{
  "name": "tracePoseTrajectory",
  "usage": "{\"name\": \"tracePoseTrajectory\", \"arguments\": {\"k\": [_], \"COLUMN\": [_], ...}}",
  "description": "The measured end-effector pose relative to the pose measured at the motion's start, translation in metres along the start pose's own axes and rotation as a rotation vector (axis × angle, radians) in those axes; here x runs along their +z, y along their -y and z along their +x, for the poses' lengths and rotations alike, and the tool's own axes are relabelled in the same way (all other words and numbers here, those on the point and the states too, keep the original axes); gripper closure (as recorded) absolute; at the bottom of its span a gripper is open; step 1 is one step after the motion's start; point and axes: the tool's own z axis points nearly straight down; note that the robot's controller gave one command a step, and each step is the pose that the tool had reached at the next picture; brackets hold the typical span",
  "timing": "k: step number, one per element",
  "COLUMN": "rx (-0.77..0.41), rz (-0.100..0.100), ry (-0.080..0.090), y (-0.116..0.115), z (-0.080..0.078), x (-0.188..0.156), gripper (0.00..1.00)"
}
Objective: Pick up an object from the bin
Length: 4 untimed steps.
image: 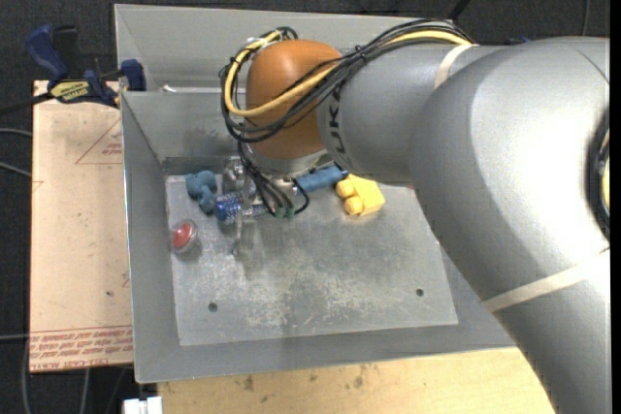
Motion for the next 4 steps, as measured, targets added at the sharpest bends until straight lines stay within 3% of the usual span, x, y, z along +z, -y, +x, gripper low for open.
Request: {"name": "tracePoseTrajectory", "arguments": {"k": [1, 2, 3, 4], "rx": [0.001, 0.005, -0.147, -0.555], "rz": [0.002, 0.001, 0.004, 0.000], "ry": [-0.012, -0.004, -0.006, -0.015], "y": [0.001, 0.015, 0.060, 0.071], "z": [0.004, 0.007, -0.021, 0.060], "x": [0.001, -0.163, -0.223, -0.248], "gripper": [1.00, 1.00, 1.00, 1.00]}}
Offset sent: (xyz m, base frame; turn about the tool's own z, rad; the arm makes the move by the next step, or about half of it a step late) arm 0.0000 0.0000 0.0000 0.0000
